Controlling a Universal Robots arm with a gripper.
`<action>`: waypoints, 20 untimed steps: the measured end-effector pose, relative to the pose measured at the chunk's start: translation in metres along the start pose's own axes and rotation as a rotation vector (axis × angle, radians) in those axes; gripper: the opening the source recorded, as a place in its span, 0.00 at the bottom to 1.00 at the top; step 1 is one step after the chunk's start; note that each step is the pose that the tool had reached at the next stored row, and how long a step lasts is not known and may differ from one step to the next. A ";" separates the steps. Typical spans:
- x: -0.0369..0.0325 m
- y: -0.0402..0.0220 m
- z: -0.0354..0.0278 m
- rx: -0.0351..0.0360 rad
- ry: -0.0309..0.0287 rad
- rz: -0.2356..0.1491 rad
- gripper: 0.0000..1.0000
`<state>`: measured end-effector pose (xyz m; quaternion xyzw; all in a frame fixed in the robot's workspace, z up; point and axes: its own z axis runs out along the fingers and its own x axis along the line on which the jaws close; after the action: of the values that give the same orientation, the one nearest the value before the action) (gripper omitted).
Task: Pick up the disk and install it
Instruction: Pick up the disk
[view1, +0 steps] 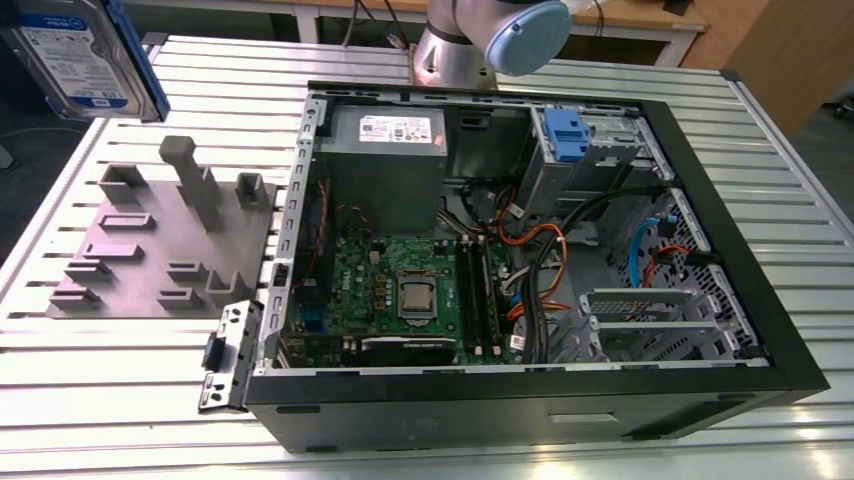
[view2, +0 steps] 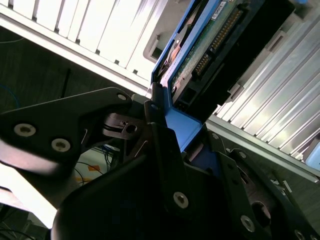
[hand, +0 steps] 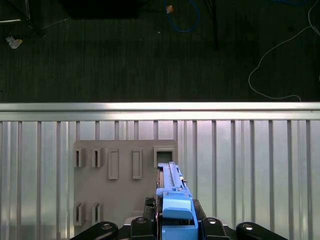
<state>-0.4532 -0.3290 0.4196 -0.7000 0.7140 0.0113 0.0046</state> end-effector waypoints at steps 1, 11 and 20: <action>0.0000 0.0000 -0.0003 0.0000 0.0000 0.000 0.36; -0.0001 0.0000 -0.0028 -0.0002 0.0001 0.000 0.36; -0.0001 0.0001 -0.0053 -0.0001 0.0001 0.000 0.36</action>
<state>-0.4532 -0.3290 0.4249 -0.7000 0.7140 0.0113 0.0045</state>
